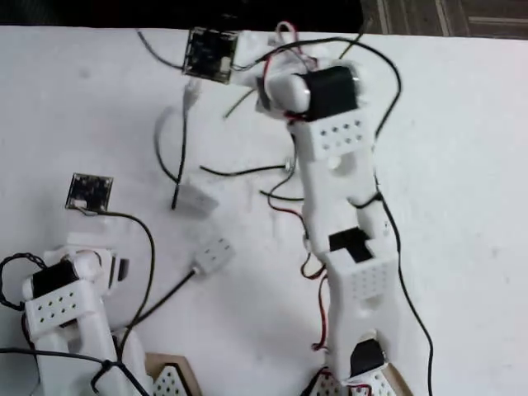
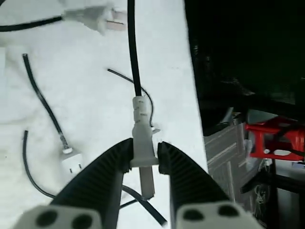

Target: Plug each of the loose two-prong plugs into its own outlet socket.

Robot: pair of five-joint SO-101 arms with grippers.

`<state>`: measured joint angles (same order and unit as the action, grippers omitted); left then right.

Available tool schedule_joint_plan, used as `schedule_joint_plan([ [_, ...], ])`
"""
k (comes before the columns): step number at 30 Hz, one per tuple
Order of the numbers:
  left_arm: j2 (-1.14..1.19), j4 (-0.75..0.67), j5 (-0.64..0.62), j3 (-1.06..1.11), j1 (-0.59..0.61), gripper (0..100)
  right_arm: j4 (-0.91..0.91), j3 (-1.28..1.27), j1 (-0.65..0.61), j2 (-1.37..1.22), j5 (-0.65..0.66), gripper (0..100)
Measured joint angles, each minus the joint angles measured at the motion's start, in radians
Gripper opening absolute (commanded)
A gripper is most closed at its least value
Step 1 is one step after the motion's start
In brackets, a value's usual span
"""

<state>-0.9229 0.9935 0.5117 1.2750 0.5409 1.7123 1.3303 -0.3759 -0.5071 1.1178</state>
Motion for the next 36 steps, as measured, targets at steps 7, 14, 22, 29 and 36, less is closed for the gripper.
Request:
schedule_joint_plan([
  [7, 0.000, 0.000, 0.000, 0.000, 0.000, 24, 0.005, 0.000, 0.028, 0.149, 0.000, 1.9],
  [14, 0.000, 0.000, 0.000, 0.000, 0.000, 24, 0.008, -0.328, 0.089, 0.408, 0.000, 1.9],
  [22, 0.000, 0.000, 0.000, 0.000, 0.000, 24, 0.008, -0.965, 0.101, 0.842, 0.000, 1.9],
  [29, 0.000, 0.000, 0.000, 0.000, 0.000, 24, -0.015, -1.470, 0.175, 1.053, 0.000, 1.9],
  [36, 0.000, -0.003, 0.000, 0.000, 0.000, 24, -0.164, -1.883, 0.269, 1.117, 0.009, 1.9],
])
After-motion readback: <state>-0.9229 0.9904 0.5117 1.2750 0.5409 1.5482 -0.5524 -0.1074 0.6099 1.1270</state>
